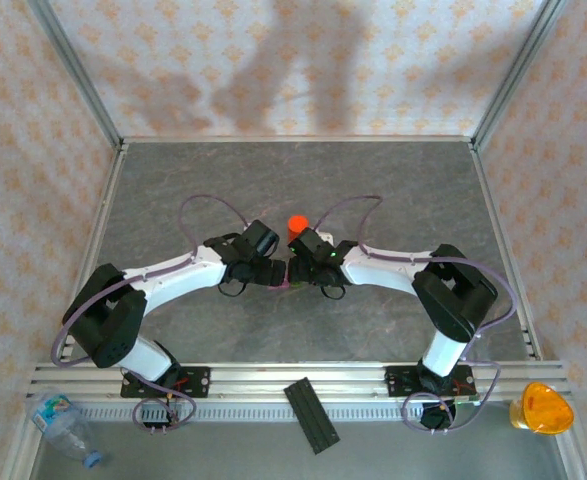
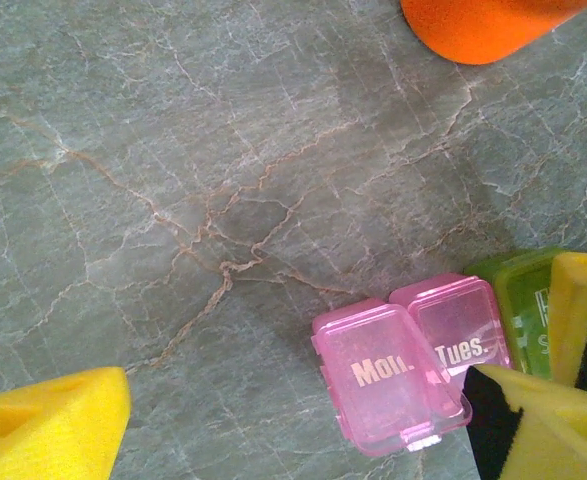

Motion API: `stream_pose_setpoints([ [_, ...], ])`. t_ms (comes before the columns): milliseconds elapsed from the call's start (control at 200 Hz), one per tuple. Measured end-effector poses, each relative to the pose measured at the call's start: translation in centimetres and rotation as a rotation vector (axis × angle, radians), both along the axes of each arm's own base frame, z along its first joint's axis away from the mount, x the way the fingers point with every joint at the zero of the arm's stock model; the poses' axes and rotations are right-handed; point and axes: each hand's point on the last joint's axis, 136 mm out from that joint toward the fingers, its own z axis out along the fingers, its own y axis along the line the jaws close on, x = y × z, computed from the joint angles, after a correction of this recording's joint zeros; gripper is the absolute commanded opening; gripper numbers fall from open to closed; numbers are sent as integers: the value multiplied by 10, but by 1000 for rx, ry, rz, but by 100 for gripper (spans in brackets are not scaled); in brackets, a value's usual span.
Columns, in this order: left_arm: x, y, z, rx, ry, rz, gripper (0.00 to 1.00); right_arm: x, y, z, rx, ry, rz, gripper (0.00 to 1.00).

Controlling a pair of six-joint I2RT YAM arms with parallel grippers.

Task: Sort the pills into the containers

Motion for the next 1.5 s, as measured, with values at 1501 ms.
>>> stream_pose_setpoints([
  [1501, -16, 34, 4, -8, -8, 62, 89, 2, 9, -2, 21, -17, 9, 83],
])
